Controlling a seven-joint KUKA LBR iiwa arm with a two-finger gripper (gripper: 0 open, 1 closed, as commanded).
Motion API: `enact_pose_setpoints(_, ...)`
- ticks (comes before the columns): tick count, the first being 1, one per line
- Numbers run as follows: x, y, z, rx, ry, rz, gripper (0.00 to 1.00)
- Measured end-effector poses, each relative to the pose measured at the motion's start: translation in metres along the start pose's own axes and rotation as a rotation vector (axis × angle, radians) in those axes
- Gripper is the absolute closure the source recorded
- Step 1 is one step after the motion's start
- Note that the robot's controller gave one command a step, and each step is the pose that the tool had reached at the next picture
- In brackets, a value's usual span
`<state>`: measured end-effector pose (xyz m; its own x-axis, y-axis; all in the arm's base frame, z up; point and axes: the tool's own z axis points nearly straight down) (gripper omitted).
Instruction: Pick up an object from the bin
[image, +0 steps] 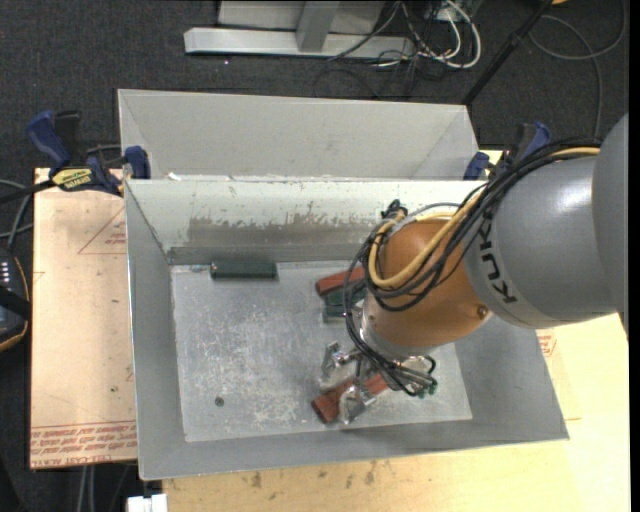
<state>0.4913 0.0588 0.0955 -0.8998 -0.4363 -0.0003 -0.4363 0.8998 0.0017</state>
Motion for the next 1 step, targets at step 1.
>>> enact_pose_setpoints(1,0.0000,0.0000,0.0000,0.000,0.000,0.000,1.00)
